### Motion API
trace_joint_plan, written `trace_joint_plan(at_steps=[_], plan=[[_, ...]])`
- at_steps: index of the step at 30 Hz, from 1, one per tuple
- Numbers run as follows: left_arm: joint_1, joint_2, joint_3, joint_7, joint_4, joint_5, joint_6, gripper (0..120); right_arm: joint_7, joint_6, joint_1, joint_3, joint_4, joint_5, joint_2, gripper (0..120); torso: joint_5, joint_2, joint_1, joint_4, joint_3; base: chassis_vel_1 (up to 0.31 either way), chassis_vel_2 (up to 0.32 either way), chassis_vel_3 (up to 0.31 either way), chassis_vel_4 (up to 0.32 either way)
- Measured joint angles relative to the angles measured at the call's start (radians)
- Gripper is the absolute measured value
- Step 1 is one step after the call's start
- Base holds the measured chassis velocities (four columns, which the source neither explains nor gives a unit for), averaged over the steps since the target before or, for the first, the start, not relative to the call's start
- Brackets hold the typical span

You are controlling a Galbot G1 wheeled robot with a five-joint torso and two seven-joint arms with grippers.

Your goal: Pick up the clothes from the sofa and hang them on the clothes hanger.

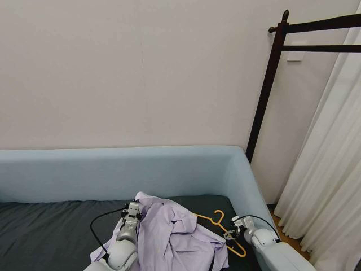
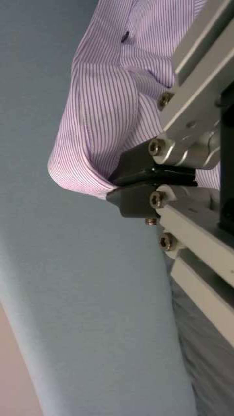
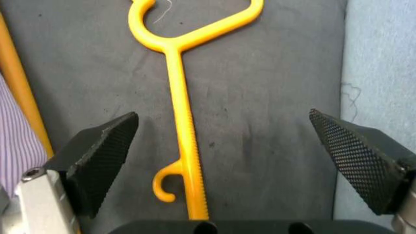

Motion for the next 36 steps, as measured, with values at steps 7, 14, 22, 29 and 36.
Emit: trace_joint_plan(at_steps=[7,14,22,29,36], plan=[[-0.014,0.006,0.007,0.000,-0.004,-0.005,0.006,0,-0.039,0.008,0.007,0.019,-0.034,-0.021,0.029,79,0.0000,0.000,0.000,0.0000,0.000,0.000,0.000,0.000,0.000],[-0.003,0.012,0.003,0.001,-0.013,-0.007,0.008,0,-0.071,0.019,0.013,0.084,-0.097,-0.076,0.066,51,-0.0001,0.000,0.000,0.0002,0.000,0.000,0.000,0.000,0.000],[0.000,0.019,0.000,0.001,-0.022,-0.007,0.008,0,-0.100,0.021,0.025,0.127,-0.134,-0.105,0.072,22,0.0001,0.000,0.000,0.0004,0.000,0.000,0.000,0.000,0.000],[0.001,0.021,0.000,0.000,-0.029,-0.008,0.010,0,-0.110,0.032,0.018,0.125,-0.134,-0.132,0.060,4,0.0001,0.000,0.000,0.0000,0.000,0.000,0.000,0.000,0.000],[0.010,0.029,-0.002,0.000,-0.039,-0.013,0.012,0,-0.045,0.023,0.004,0.106,-0.076,-0.069,0.042,4,0.0000,0.000,0.000,-0.0006,0.000,0.000,0.000,0.000,0.000]])
